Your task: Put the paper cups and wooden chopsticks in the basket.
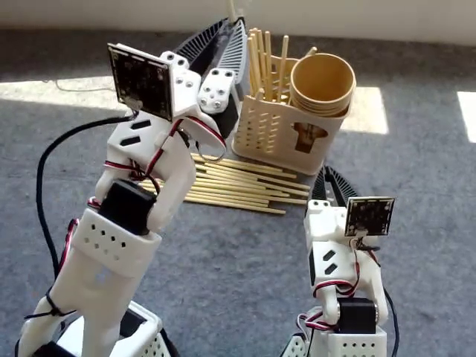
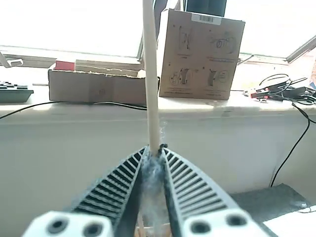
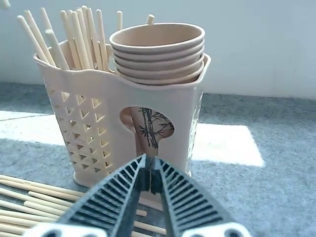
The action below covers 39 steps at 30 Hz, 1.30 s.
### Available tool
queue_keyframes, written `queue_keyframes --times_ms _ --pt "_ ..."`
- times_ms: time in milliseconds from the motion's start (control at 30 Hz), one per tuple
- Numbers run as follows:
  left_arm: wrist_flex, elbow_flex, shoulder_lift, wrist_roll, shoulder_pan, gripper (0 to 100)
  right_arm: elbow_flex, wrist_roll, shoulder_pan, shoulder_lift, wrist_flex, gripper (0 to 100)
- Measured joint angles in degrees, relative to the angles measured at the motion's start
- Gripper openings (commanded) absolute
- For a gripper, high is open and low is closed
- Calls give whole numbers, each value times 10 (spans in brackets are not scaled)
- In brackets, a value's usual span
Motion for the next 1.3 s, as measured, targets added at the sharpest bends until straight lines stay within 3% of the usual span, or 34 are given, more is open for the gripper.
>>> queue_keyframes --times_ms 233,567,867,1067,1300 --pt "-64 3 64 2 -2 6 0 5 -2 0 0 27" --pt "-68 -128 258 2 -2 6 0 5 -2 0 0 27" --pt "-67 -138 314 2 -2 12 0 5 -2 0 0 27" --pt "19 -139 314 2 -2 153 0 5 -2 0 0 27" --pt "141 -139 295 2 -2 162 0 5 -2 0 0 27"
